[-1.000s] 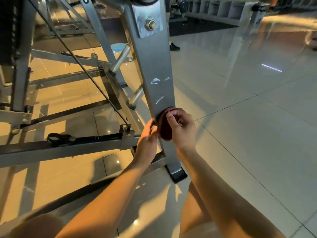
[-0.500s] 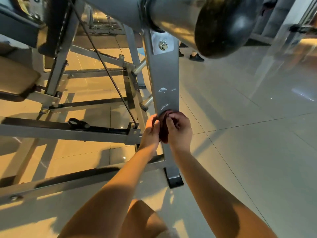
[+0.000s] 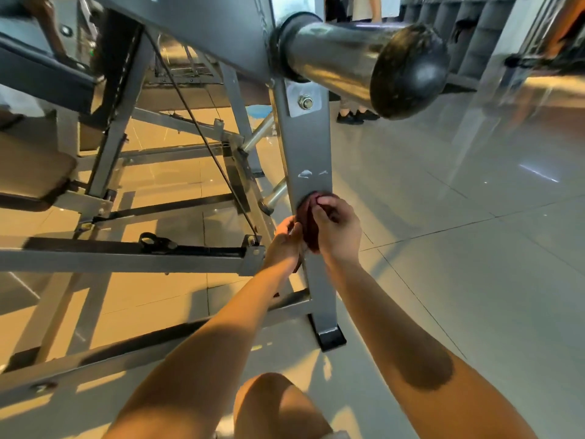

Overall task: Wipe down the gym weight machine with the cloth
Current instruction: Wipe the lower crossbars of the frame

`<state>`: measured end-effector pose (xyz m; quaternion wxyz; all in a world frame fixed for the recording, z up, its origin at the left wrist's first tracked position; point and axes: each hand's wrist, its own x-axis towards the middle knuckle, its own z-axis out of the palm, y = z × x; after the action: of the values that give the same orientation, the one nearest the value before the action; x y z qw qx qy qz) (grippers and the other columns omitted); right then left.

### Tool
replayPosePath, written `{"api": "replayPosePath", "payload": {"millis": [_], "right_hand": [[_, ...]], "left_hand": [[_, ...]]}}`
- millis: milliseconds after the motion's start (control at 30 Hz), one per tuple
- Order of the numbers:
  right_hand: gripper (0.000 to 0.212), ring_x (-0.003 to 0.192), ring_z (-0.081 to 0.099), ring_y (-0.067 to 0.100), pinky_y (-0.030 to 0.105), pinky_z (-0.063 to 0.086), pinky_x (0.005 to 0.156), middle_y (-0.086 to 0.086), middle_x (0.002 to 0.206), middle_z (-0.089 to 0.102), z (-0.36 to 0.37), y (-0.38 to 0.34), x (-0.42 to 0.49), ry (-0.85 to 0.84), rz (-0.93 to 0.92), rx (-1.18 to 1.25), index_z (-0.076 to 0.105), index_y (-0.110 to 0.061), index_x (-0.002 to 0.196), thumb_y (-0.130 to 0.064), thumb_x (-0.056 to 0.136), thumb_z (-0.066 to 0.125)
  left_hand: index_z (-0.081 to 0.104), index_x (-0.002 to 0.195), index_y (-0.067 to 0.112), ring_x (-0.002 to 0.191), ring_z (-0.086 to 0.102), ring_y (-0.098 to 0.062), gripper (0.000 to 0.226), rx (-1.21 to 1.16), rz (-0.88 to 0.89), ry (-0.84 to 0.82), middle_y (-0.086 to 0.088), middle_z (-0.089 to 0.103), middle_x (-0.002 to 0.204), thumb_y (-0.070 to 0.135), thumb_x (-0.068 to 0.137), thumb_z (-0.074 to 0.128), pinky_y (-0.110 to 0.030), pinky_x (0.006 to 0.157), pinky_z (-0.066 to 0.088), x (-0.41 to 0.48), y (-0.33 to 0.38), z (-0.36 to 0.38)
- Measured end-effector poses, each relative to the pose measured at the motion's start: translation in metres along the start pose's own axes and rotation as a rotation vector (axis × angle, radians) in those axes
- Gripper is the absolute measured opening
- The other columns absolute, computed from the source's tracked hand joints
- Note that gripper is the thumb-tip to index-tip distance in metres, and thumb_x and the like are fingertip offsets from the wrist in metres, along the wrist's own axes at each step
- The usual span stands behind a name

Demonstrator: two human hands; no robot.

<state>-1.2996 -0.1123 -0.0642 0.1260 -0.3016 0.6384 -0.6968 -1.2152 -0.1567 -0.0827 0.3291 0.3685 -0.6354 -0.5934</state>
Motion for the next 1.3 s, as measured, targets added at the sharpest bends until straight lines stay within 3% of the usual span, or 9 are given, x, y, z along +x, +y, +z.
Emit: {"api": "replayPosePath", "payload": {"millis": [67, 267, 367, 533, 733, 800, 967, 1133, 1300], "right_hand": [[0.017, 0.097, 0.063, -0.004, 0.014, 0.051, 0.086, -0.008, 0.106, 0.067, 0.014, -0.008, -0.007, -0.022, -0.104, 0.022, 0.071, -0.026, 0.096, -0.009, 0.092, 0.070], [0.009, 0.083, 0.065, -0.004, 0.007, 0.049, 0.070, 0.000, 0.097, 0.068, 0.022, 0.009, -0.025, 0.134, 0.096, 0.072, 0.066, -0.001, 0.092, 0.008, 0.089, 0.066], [0.022, 0.085, 0.070, 0.008, 0.039, 0.062, 0.080, -0.010, 0.091, 0.070, 0.021, -0.012, -0.011, 0.120, 0.120, -0.027, 0.069, -0.025, 0.081, -0.006, 0.091, 0.070], [0.023, 0.106, 0.060, 0.000, 0.009, 0.046, 0.092, -0.013, 0.112, 0.058, 0.037, -0.056, -0.003, 0.128, -0.109, 0.003, 0.068, -0.032, 0.089, -0.009, 0.091, 0.071], [0.020, 0.101, 0.069, 0.022, 0.043, 0.054, 0.099, 0.007, 0.107, 0.073, 0.031, -0.010, -0.008, 0.205, 0.224, -0.116, 0.070, -0.028, 0.090, -0.009, 0.094, 0.067], [0.011, 0.102, 0.067, 0.023, 0.037, 0.052, 0.099, 0.011, 0.114, 0.072, 0.025, -0.013, -0.011, 0.187, 0.295, -0.199, 0.071, -0.015, 0.106, -0.013, 0.098, 0.064], [0.016, 0.102, 0.058, -0.005, 0.016, 0.048, 0.097, -0.009, 0.111, 0.063, 0.032, -0.070, -0.006, 0.056, -0.118, -0.008, 0.067, -0.032, 0.094, -0.016, 0.095, 0.067], [0.011, 0.108, 0.064, 0.014, 0.044, 0.051, 0.102, -0.004, 0.110, 0.068, 0.043, -0.039, -0.001, 0.129, -0.014, 0.014, 0.068, -0.031, 0.090, -0.020, 0.092, 0.069], [0.014, 0.097, 0.069, 0.020, 0.039, 0.055, 0.094, -0.001, 0.094, 0.072, 0.027, -0.019, -0.007, 0.122, 0.143, -0.085, 0.066, -0.019, 0.086, -0.008, 0.094, 0.063]], "left_hand": [[0.050, 0.136, 0.024, 0.083, 0.057, 0.009, 0.031, 0.043, 0.010, 0.013, 0.012, 0.058, 0.110, 0.033, 0.111, 0.035, -0.002, 0.063, 0.040, -0.003, 0.007, -0.008], [0.051, 0.147, 0.026, 0.136, 0.045, -0.004, 0.040, -0.019, 0.124, 0.054, 0.014, 0.052, 0.142, 0.020, 0.107, 0.048, -0.018, 0.107, 0.033, 0.005, 0.024, -0.036], [0.046, 0.151, 0.022, 0.134, 0.042, -0.001, 0.043, 0.047, 0.173, -0.019, 0.010, 0.047, 0.149, 0.020, 0.108, 0.047, -0.015, 0.108, 0.030, 0.002, 0.032, -0.044], [0.044, 0.151, 0.032, 0.129, 0.048, -0.012, 0.042, 0.059, 0.073, -0.069, 0.006, 0.054, 0.139, 0.038, 0.109, 0.038, -0.026, 0.105, 0.035, 0.001, 0.042, -0.049], [0.048, 0.147, 0.038, 0.131, 0.046, -0.003, 0.039, -0.041, 0.052, -0.083, 0.014, 0.049, 0.147, 0.034, 0.108, 0.044, -0.021, 0.106, 0.035, -0.004, 0.043, -0.048], [0.048, 0.145, 0.041, 0.136, 0.045, -0.006, 0.038, -0.047, 0.048, -0.089, 0.017, 0.049, 0.145, 0.033, 0.108, 0.045, -0.030, 0.116, 0.035, -0.006, 0.041, -0.047], [0.050, 0.145, 0.037, 0.123, 0.058, -0.017, 0.039, -0.001, 0.044, -0.052, 0.008, 0.060, 0.136, 0.045, 0.108, 0.039, -0.035, 0.107, 0.042, 0.001, 0.039, -0.047], [0.052, 0.143, 0.039, 0.101, 0.053, -0.017, 0.037, -0.088, -0.049, 0.022, 0.007, 0.057, 0.118, 0.042, 0.107, 0.042, -0.030, 0.087, 0.044, -0.002, 0.041, -0.036], [0.051, 0.143, 0.042, 0.127, 0.045, -0.003, 0.036, -0.025, 0.038, 0.015, 0.020, 0.052, 0.131, 0.040, 0.108, 0.040, -0.023, 0.104, 0.033, -0.002, 0.040, -0.037]]}}
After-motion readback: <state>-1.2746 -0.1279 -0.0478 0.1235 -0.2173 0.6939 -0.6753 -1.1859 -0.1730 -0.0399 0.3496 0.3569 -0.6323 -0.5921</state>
